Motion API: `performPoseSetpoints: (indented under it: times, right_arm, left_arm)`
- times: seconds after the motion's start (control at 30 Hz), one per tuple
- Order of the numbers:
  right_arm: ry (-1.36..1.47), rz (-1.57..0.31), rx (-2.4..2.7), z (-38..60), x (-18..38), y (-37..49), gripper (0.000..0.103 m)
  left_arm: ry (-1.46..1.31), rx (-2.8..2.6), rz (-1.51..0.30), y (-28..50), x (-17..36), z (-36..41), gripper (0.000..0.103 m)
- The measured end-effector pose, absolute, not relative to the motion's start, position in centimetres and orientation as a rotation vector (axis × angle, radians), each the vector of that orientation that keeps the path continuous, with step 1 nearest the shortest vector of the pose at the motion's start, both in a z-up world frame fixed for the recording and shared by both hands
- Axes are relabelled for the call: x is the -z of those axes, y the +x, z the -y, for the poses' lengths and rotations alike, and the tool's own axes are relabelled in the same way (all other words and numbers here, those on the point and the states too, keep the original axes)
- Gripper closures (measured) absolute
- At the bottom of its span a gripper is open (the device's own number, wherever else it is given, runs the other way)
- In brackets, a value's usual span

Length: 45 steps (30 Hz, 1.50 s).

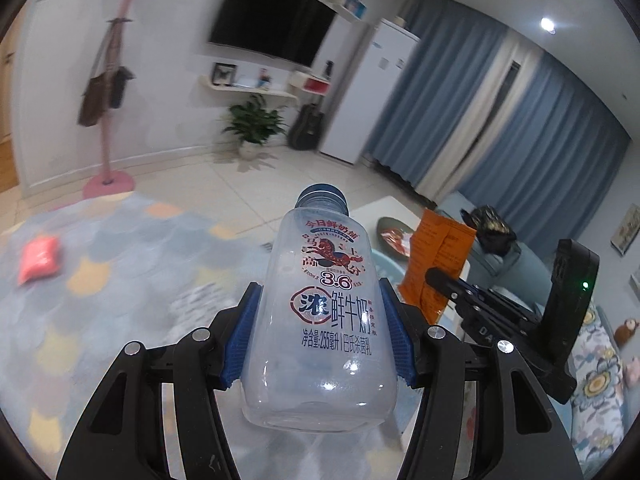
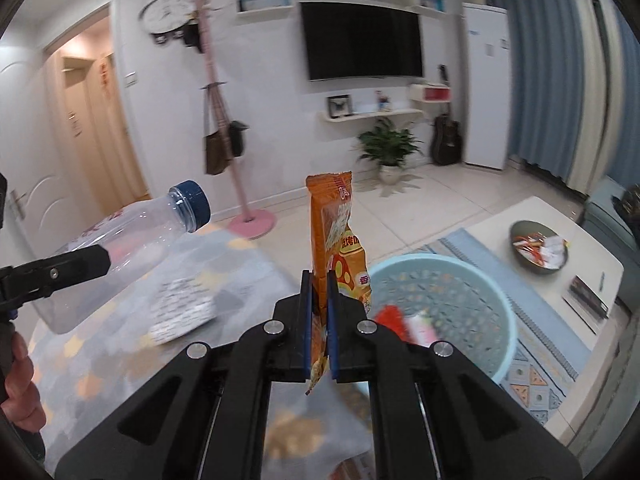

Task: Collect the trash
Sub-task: 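Carry the bottle and snack bag over the basket and open both tools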

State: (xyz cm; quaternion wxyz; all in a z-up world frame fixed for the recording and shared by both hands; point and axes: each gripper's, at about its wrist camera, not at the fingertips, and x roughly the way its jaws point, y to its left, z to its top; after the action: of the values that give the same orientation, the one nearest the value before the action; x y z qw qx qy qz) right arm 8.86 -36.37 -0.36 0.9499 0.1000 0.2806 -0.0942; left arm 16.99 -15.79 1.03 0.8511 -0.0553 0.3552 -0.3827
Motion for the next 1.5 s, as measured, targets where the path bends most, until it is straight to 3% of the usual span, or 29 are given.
performPoseSetpoints:
  times: [0.43,0.7,0.8,0.83,0.87,1.2,1.5]
  right_arm:
    - [0.343,-0.772,0.363,46.1,8.5,11.8,0.098]
    - [0.361,-0.851,0.374,47.3,10.8,12.9,0.095]
    - [0.373,-0.854,0.383,47.7,10.8,12.6,0.073]
    - [0.373,-0.843,0.388,47.7,10.6,12.4,0.054]
    - [0.371,-0.831,0.394,47.6,10.3,12.1,0.044]
    - [0.317,-0.720,0.336,43.8,4.4,10.5,0.043]
    - [0.176,-0.601,0.188,35.0,-1.3,10.5,0.032]
  left_arm:
    - [-0.020,0.902,-0.909,21.5,4.7,29.3,0.047]
    - [0.001,0.919,-1.022,22.6,8.6,31.9,0.047]
    - [-0.005,0.915,-1.029,22.9,8.5,31.6,0.037]
    - [-0.019,0.922,-1.024,22.8,8.2,31.2,0.031]
    - [-0.028,0.925,-1.015,22.7,7.9,30.6,0.028]
    - [-0.087,0.866,-0.855,20.1,3.2,25.1,0.028]
    - [-0.139,0.708,-0.677,18.9,-1.8,15.9,0.028]
